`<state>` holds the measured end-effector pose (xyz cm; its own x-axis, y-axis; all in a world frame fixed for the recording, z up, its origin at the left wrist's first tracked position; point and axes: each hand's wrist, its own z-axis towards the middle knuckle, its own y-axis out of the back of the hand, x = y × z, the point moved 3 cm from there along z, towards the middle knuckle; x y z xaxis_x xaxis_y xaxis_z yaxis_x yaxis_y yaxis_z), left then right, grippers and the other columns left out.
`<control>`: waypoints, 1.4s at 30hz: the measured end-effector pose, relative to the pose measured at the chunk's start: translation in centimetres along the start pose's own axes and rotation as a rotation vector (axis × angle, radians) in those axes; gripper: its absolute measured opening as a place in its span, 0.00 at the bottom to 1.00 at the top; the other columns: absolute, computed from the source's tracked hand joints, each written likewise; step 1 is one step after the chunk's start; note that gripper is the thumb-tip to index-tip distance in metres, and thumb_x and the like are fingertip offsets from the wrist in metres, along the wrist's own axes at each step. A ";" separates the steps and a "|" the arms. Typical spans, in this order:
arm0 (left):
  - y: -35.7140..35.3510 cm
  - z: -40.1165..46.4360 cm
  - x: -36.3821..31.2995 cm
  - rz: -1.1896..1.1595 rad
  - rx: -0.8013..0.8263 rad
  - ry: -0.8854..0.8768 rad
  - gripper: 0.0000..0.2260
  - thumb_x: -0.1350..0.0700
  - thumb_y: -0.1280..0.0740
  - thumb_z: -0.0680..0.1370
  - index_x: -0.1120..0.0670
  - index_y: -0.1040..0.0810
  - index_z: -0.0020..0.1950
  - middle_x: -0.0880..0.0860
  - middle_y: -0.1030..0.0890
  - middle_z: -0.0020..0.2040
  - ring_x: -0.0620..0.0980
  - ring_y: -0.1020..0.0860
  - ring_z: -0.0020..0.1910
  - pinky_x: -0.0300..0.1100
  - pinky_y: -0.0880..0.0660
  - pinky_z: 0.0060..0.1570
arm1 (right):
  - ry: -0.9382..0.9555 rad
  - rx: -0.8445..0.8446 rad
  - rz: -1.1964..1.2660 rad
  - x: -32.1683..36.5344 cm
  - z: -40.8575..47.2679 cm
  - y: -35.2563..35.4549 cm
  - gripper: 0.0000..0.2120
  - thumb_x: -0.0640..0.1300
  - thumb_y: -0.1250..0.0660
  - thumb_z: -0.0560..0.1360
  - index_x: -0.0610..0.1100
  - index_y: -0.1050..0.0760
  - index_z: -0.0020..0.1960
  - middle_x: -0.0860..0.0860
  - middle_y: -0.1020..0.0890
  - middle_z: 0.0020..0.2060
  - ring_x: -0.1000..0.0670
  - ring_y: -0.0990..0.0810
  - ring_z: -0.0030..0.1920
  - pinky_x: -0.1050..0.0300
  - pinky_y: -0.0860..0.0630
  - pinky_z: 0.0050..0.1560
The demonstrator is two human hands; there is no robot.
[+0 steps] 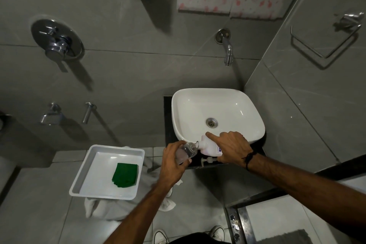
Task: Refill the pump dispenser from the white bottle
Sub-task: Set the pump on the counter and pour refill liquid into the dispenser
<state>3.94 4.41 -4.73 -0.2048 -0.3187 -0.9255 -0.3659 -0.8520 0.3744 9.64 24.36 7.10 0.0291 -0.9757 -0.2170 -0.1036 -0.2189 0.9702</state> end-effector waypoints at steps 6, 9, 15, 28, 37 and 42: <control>-0.4 0.2 0.5 0.021 0.003 -0.019 0.28 0.49 0.22 0.68 0.37 0.28 0.65 0.40 0.25 0.59 0.39 0.27 0.61 0.34 0.27 0.57 | 0.006 -0.006 -0.023 -0.1 0.1 0.0 0.31 0.52 0.30 0.69 0.51 0.32 0.71 0.47 0.19 0.42 0.41 0.19 0.39 0.56 0.35 0.35; -0.6 0.2 0.7 0.024 0.006 -0.005 0.29 0.50 0.22 0.68 0.36 0.28 0.65 0.38 0.25 0.59 0.34 0.28 0.61 0.31 0.30 0.55 | 0.009 -0.007 -0.025 -0.1 0.1 0.1 0.30 0.54 0.31 0.70 0.51 0.31 0.71 0.47 0.19 0.41 0.42 0.19 0.38 0.57 0.35 0.35; -0.8 0.2 0.8 0.024 0.004 0.004 0.28 0.51 0.21 0.68 0.38 0.27 0.65 0.37 0.26 0.58 0.32 0.29 0.61 0.28 0.32 0.54 | 0.012 -0.009 -0.046 -0.1 0.0 0.1 0.28 0.54 0.31 0.70 0.52 0.30 0.69 0.48 0.19 0.40 0.42 0.19 0.38 0.57 0.37 0.34; -0.8 -0.2 0.9 0.021 0.004 0.006 0.28 0.52 0.21 0.68 0.40 0.27 0.64 0.41 0.24 0.59 0.40 0.25 0.59 0.32 0.29 0.55 | 0.018 -0.004 -0.028 0.0 -0.1 -0.4 0.27 0.56 0.32 0.73 0.51 0.32 0.70 0.47 0.19 0.43 0.43 0.19 0.39 0.57 0.34 0.35; -0.8 -0.2 0.7 0.023 0.009 0.014 0.28 0.54 0.20 0.68 0.42 0.26 0.64 0.42 0.24 0.58 0.39 0.25 0.58 0.29 0.31 0.53 | 0.012 0.003 -0.033 -0.2 -0.1 -0.7 0.29 0.54 0.31 0.71 0.51 0.31 0.71 0.46 0.18 0.42 0.41 0.19 0.39 0.57 0.34 0.35; -0.8 -0.3 0.8 0.007 0.009 0.004 0.27 0.54 0.21 0.69 0.44 0.26 0.65 0.46 0.23 0.61 0.46 0.24 0.60 0.38 0.26 0.57 | 0.003 -0.007 -0.002 -0.4 -0.2 -1.4 0.30 0.56 0.32 0.72 0.51 0.32 0.71 0.46 0.18 0.42 0.41 0.19 0.40 0.57 0.32 0.36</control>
<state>4.32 4.78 -5.76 -0.2038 -0.3265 -0.9230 -0.3723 -0.8461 0.3815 9.95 25.02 5.87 0.0327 -0.9752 -0.2191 -0.0966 -0.2213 0.9704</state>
